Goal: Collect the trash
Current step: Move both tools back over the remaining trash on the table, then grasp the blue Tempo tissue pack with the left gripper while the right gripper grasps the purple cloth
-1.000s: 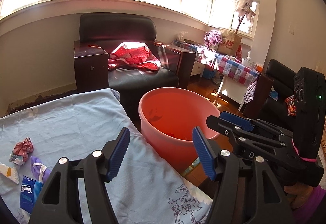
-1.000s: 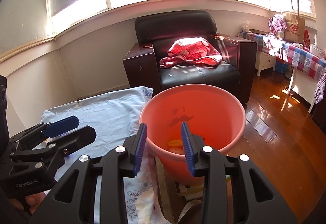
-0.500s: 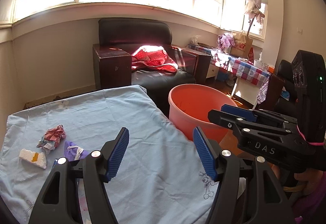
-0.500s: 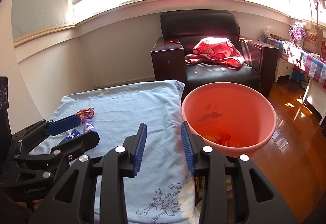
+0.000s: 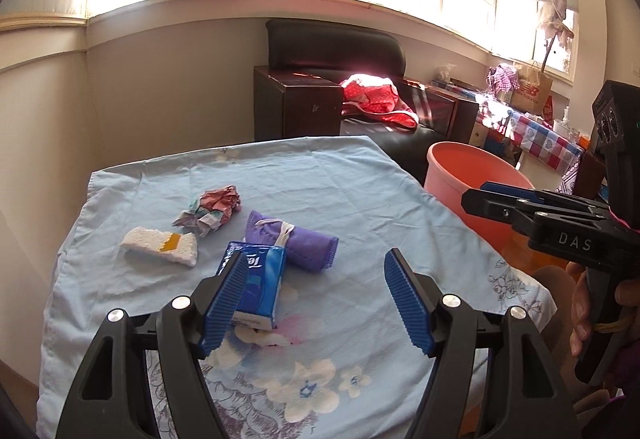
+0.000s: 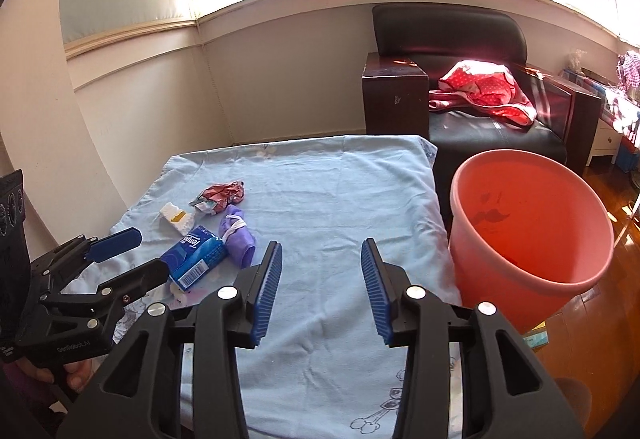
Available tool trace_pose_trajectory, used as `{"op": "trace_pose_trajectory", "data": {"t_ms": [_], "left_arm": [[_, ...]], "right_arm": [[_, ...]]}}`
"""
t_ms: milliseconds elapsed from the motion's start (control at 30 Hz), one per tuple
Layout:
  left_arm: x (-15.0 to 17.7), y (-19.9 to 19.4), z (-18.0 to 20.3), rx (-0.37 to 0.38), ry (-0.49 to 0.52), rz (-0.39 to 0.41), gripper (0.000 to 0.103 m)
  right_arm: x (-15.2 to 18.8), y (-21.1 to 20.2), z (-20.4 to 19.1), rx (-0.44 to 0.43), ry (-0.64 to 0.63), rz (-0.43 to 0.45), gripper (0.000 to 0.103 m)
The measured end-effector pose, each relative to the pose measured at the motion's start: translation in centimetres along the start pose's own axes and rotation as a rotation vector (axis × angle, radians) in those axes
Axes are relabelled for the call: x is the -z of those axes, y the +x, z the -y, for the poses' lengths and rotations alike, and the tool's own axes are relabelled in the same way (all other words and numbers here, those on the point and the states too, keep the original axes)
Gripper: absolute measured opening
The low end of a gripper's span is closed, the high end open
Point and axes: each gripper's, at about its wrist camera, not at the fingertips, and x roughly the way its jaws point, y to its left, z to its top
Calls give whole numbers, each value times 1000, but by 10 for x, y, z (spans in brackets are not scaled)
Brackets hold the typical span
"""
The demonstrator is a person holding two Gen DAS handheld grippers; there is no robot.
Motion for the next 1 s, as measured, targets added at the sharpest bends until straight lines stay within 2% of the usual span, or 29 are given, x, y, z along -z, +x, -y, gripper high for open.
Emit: {"op": "trace_pose_trajectory", "data": {"t_ms": [233, 600, 700, 800, 1000], "left_arm": [[10, 8, -37, -77, -69, -40, 70], [11, 48, -42, -49, -34, -169, 70], [11, 58, -47, -8, -69, -230, 70], [10, 61, -49, -1, -79, -250, 70], [7, 68, -42, -26, -32, -273, 70]], "right_arm": [[9, 16, -18, -65, -38, -51, 42], [13, 29, -20, -82, -38, -98, 42], [14, 32, -20, -87, -37, -109, 42], [12, 37, -23, -94, -50, -123, 42], [5, 51, -31, -136, -62, -161, 42]]}}
